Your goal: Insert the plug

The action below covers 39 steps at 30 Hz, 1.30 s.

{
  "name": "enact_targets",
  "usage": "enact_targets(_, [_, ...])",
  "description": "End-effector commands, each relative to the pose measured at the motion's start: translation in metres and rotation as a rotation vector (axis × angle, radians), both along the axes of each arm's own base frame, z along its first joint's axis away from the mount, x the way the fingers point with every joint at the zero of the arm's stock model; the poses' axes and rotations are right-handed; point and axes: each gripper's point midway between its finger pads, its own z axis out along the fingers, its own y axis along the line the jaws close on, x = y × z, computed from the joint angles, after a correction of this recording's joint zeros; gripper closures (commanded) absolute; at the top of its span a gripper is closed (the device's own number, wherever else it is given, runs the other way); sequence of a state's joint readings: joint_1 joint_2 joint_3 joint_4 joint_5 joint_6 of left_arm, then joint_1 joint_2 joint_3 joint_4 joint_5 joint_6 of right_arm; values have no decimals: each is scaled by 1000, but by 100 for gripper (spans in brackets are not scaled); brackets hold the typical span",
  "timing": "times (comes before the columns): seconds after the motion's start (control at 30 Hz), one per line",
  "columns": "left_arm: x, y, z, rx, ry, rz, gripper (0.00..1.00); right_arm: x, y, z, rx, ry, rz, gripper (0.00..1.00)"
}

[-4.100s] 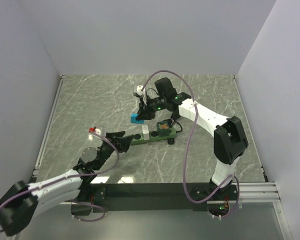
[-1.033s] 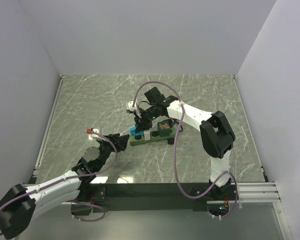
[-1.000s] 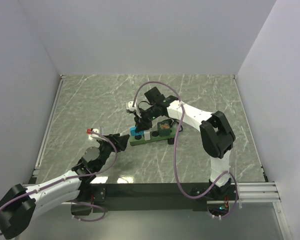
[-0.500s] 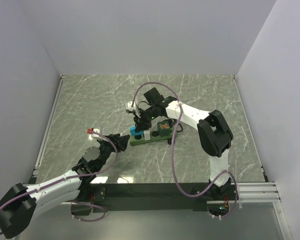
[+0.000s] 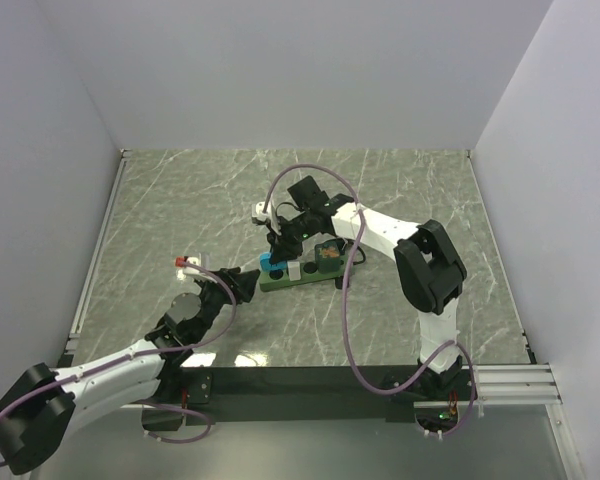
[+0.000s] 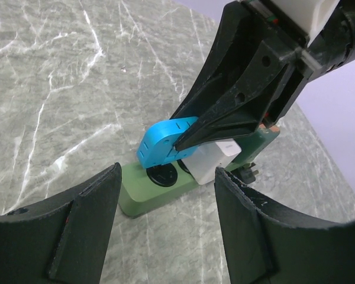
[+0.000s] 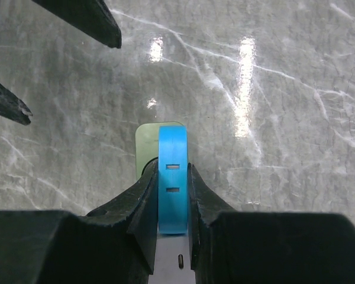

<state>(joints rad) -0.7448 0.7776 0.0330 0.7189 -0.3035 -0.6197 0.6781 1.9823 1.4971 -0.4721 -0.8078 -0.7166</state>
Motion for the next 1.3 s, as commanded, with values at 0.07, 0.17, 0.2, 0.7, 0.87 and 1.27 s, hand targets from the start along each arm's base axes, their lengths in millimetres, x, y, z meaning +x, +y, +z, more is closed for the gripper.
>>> enact_targets(0.07, [0, 6, -18, 52, 2, 17, 31, -4, -11, -24, -77, 12, -64, 100])
enact_targets(0.17, [2, 2, -17, 66, -3, 2, 31, -9, -15, -32, -92, 15, -90, 100])
enact_targets(0.2, [4, 0, -11, 59, -16, -1, 31, -10, -16, -33, -91, 14, -97, 100])
enact_targets(0.7, [4, -7, -10, 66, -25, -31, 31, -31, -32, -60, -128, 61, -180, 100])
enact_targets(0.87, [2, -7, -8, 58, -29, -36, 31, -41, -34, -72, -159, 84, -190, 100])
enact_targets(1.27, [1, -6, -7, 50, -34, -37, 31, -61, -49, -87, -205, 124, -281, 100])
